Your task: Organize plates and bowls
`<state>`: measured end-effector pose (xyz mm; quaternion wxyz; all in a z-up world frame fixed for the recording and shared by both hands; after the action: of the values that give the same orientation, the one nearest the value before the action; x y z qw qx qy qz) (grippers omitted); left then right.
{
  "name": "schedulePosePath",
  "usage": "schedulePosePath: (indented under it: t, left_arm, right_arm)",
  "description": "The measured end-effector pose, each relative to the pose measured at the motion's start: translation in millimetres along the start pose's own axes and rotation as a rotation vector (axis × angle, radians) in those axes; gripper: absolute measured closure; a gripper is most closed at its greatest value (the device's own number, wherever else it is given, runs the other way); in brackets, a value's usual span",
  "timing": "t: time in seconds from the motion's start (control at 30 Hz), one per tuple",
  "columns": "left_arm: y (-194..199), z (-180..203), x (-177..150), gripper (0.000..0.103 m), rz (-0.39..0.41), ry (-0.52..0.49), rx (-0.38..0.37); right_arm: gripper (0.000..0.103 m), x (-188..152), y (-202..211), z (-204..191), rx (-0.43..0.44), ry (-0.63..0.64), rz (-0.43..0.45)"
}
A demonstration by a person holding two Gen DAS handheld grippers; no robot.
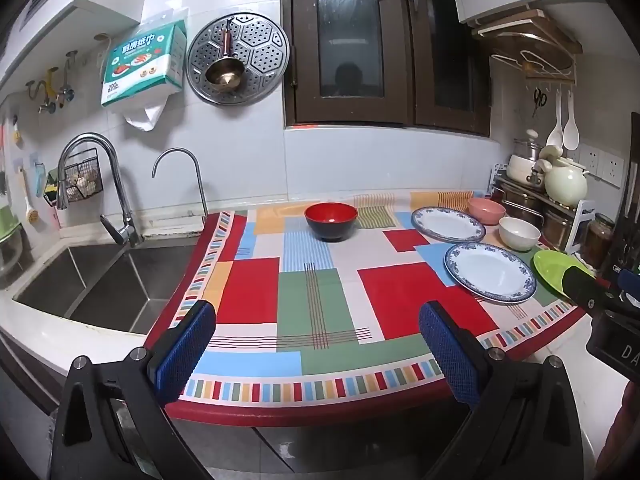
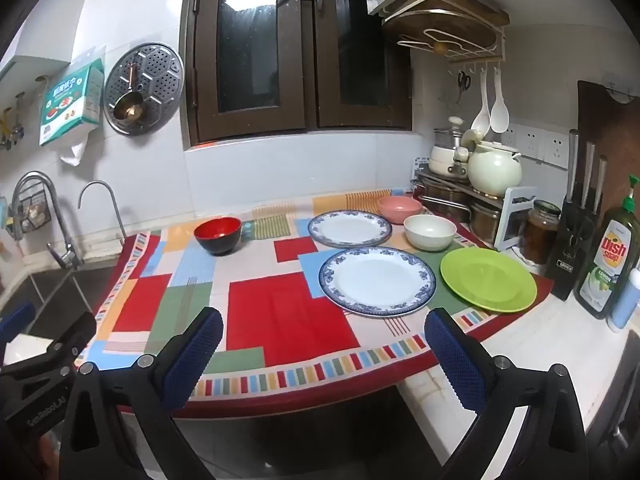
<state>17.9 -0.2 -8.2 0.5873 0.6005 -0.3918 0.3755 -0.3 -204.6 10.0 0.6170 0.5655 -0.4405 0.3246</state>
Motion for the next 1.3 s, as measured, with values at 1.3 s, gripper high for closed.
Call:
schedulePosePath:
  t: [1.3]
  left_arm:
    - [-2.0, -2.7, 2.4, 0.0, 0.04, 0.009, -0.005]
  right_arm:
    - [0.001, 4.9, -5.9, -1.6, 0.001, -0.002, 0.003]
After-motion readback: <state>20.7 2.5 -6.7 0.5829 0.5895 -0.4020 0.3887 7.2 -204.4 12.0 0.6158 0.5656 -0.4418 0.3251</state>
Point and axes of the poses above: each gripper's, at about its wrist camera, not at the fingertips, and y roughly against the way its jaws point, z to its right, x to its top, the point moved 2 cm from there along -y, roughly the way its jaws point, and after that the axes turned 2 degrees about z, right-handed, at the moved point
